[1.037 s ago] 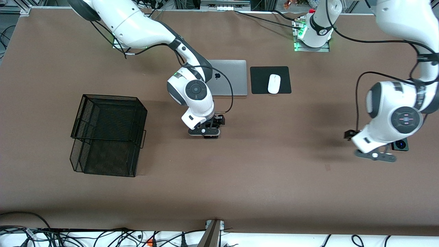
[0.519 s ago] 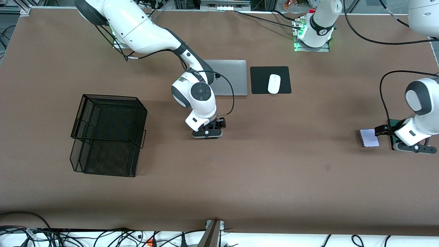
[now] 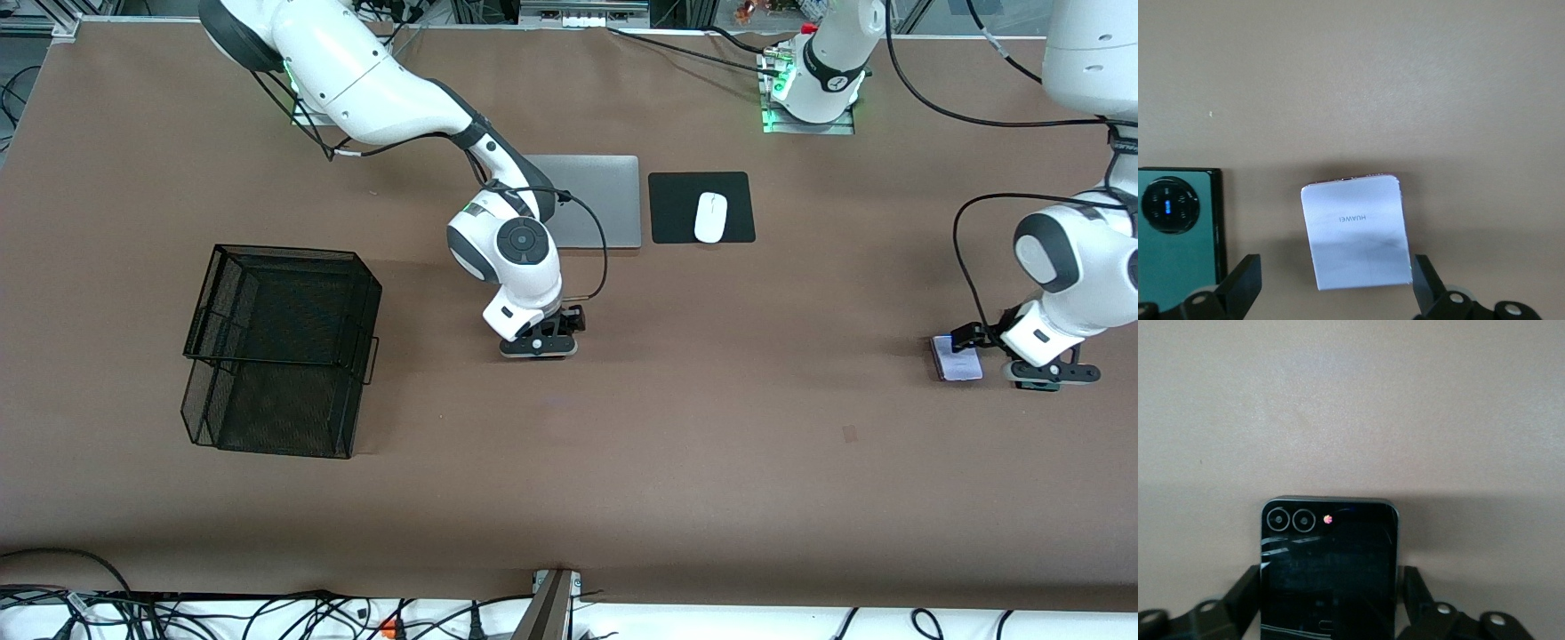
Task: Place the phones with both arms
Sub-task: 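Lower the black phone into the basket while the left gripper grasps the white phone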
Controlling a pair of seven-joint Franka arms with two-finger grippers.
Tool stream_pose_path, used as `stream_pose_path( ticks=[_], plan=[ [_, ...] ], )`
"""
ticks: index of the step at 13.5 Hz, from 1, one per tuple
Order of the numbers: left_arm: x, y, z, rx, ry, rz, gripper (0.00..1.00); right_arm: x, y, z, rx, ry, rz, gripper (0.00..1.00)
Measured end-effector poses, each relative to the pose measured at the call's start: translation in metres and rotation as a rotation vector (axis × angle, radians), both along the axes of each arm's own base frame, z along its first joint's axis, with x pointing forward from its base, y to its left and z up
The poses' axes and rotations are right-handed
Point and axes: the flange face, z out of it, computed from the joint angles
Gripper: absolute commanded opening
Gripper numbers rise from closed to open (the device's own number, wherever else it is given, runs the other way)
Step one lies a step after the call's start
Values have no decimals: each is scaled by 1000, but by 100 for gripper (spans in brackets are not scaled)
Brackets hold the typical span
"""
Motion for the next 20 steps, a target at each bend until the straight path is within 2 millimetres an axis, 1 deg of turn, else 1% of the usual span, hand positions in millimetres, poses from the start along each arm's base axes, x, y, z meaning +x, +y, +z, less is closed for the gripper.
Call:
stream_pose_path(
  ticks=[1,2,4,5,6,7,8,9,10,11,12,13,14,15,16,18,19,20],
  plan=[
    [-3,0,-8,3,-4,3,100,1,0,4,2,-4,-4,9],
    [-6,2,-15,-2,-11,19,100,3,1,5,4,-8,-6,0],
    [-10,3,-28,-31,-32,55,100,9,-3,9,7,-19,-15,0],
    [-11,4,-34,-48,-40,67,100,18,-7,19,6,-31,-28,0],
    [-12,6,-40,-68,-49,79,100,29,-17,39,-14,-36,-51,0],
    [-14,9,-44,-87,-57,90,100,43,-33,67,-46,-35,-83,0],
    [-15,13,-47,-97,-63,100,100,56,-57,100,-84,-28,-124,0],
    [-16,16,-49,-100,-72,111,100,68,-85,134,-121,-19,-154,0],
    [-17,17,-51,-103,-78,119,100,75,-114,163,-157,1,-174,0],
    [-17,16,-54,-104,-82,123,97,79,-143,187,-178,39,-185,0],
    [-16,15,-55,-104,-86,125,56,80,-170,205,-179,88,-180,0],
    [-16,16,-55,-104,-88,126,33,82,-200,219,-178,135,-164,0],
    [-16,16,-54,-104,-88,127,17,84,-233,230,-180,162,-146,0],
    [-15,16,-53,-103,-91,127,3,85,-266,236,-185,177,-130,0],
    [-14,16,-51,-103,-94,128,0,84,-300,240,-183,194,-117,0],
    [-11,11,-50,-107,-96,127,0,76,-363,237,-147,221,-98,0],
    [-8,7,-49,-113,-92,129,0,71,-391,231,-131,222,-99,0],
    [-3,2,-47,-124,-80,128,0,64,-413,222,-124,218,-105,0]
  ],
)
